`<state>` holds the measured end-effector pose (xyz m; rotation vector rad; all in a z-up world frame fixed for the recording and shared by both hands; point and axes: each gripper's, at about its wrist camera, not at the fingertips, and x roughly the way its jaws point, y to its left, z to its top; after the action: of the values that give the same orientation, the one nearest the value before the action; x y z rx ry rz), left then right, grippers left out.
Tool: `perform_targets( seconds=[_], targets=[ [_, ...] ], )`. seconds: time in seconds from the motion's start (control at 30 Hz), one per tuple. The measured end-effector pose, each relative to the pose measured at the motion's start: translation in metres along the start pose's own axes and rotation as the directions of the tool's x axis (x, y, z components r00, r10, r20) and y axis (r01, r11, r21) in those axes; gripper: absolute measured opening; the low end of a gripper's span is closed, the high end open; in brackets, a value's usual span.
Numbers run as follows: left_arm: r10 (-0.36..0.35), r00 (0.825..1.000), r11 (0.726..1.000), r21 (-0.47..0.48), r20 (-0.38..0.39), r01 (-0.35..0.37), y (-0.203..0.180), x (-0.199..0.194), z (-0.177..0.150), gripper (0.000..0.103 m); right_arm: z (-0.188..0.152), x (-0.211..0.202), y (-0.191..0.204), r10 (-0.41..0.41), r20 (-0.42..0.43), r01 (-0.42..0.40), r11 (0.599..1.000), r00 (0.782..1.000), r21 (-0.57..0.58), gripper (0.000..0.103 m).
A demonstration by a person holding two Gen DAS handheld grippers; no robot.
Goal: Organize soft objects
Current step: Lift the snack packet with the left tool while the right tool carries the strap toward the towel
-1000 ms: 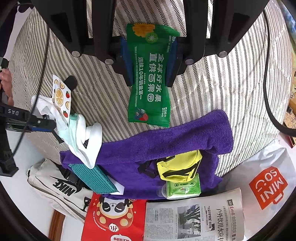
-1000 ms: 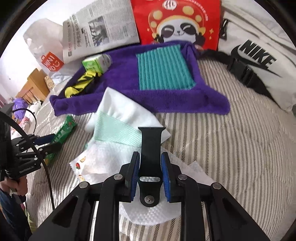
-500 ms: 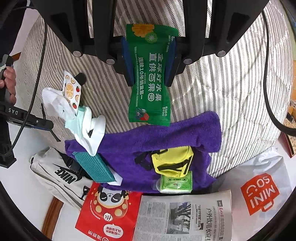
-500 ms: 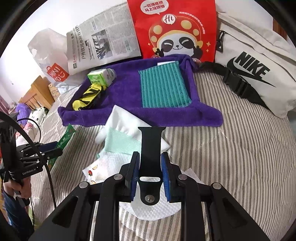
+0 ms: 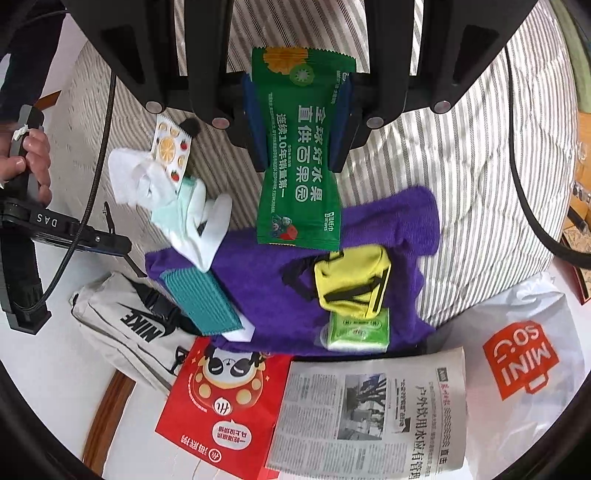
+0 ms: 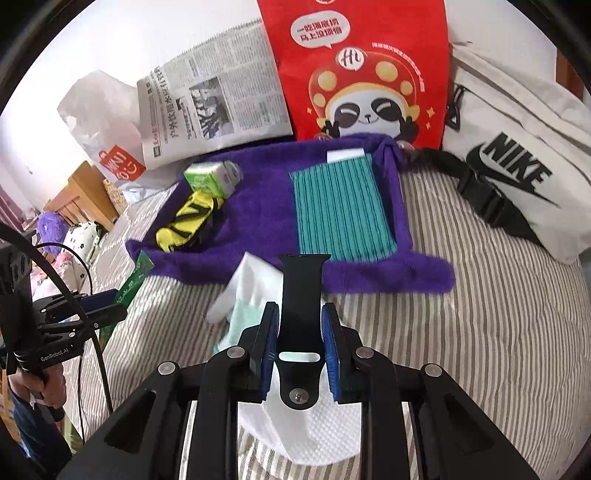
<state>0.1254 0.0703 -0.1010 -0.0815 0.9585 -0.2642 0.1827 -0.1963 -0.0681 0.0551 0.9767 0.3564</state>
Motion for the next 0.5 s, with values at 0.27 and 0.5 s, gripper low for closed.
perform_targets(
  seconds=[0.27, 0.5],
  targets=[
    [-0.013, 1.000, 1.000, 0.019, 0.016, 0.013, -0.003, 0.001, 0.031, 0.032, 0.034, 0.010, -0.003, -0.010, 0.008, 0.010, 1.000, 1.000, 0.005, 0.024],
    [-0.033, 0.999, 0.999, 0.025, 0.019, 0.032, -0.003, 0.010, 0.061, 0.032, 0.062, 0.034, 0.005, 0.009, -0.002, -0.009, 1.000, 1.000, 0.004, 0.024]
  ],
)
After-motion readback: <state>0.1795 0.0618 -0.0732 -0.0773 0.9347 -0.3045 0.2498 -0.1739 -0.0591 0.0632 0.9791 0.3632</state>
